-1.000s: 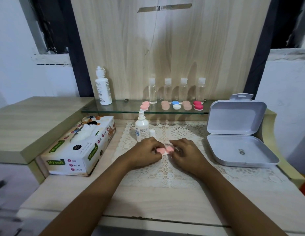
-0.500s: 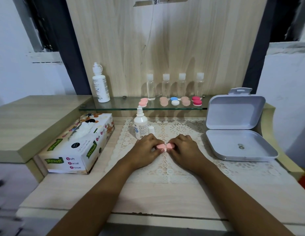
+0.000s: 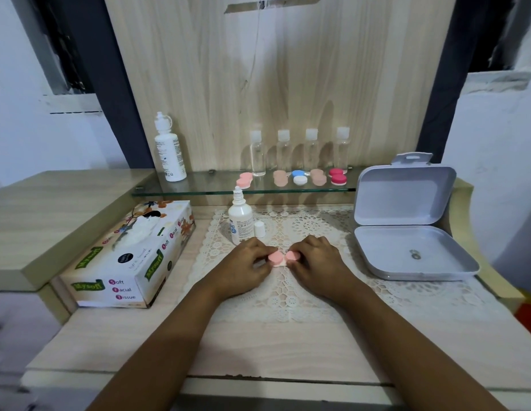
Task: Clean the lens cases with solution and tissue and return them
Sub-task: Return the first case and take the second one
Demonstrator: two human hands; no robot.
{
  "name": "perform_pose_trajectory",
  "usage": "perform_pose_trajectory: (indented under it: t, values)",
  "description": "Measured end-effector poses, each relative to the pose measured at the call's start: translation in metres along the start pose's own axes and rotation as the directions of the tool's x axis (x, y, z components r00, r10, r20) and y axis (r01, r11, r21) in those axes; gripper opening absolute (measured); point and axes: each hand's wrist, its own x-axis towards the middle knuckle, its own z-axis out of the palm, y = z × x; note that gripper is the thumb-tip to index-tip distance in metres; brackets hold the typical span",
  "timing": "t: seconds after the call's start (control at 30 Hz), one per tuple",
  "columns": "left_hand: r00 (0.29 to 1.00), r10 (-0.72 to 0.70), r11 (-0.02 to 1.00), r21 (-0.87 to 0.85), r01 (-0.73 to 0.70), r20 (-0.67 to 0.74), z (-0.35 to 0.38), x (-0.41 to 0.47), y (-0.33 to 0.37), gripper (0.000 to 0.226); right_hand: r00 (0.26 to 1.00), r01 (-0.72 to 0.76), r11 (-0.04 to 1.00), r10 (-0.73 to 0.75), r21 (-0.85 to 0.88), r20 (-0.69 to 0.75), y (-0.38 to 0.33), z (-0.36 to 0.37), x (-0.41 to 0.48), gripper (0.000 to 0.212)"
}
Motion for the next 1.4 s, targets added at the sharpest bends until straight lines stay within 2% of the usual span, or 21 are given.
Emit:
perform_pose_trajectory:
  t: [0.17, 0.27, 0.37, 0.47, 0.67, 1.03, 1.23, 1.4]
  values:
    - [0.994, -0.048, 0.999, 0.002, 0.049, -0.093, 0.003, 0.002, -0.003, 0.023, 1.000, 0.009, 1.000, -0.008, 0.013, -0.013, 0.000, 0.000, -0.001, 0.028]
    - [0.994, -0.031, 0.998, 0.047, 0.037, -0.108, 0.008, 0.003, -0.005, 0.036, 1.000, 0.009, 1.000, -0.009, 0.020, -0.022, 0.001, 0.001, -0.001, 0.028]
    - [0.998, 0.007, 0.998, 0.061, -0.004, -0.055, 0.007, -0.001, -0.003, 0.056, 1.000, 0.013, 1.000, -0.013, 0.016, -0.019, 0.002, 0.001, -0.001, 0.028]
    - [0.999, 0.049, 0.997, 0.054, -0.049, -0.003, 0.004, -0.003, -0.002, 0.061, 1.000, 0.013, 1.000, -0.012, 0.019, -0.019, 0.002, 0.001, -0.001, 0.028]
    - [0.995, 0.090, 0.995, 0.043, -0.088, -0.053, 0.005, 0.000, -0.003, 0.042, 1.000, 0.011, 1.000, -0.010, 0.019, -0.019, 0.002, 0.001, -0.001, 0.028]
    - [0.988, -0.110, 0.989, -0.114, 0.097, -0.108, 0.006, 0.010, 0.004, 0.033, 0.999, 0.019, 1.000, -0.019, 0.009, -0.027, 0.003, 0.002, -0.001, 0.028]
    - [0.975, -0.187, 0.972, -0.167, 0.165, -0.124, 0.007, 0.019, 0.005, 0.007, 0.999, 0.015, 1.000, -0.014, 0.026, -0.030, 0.003, 0.002, -0.001, 0.028]
    - [0.973, -0.204, 0.975, -0.116, 0.192, -0.110, 0.008, 0.021, 0.009, 0.022, 1.000, 0.007, 1.000, -0.007, 0.018, -0.017, 0.003, 0.002, -0.001, 0.029]
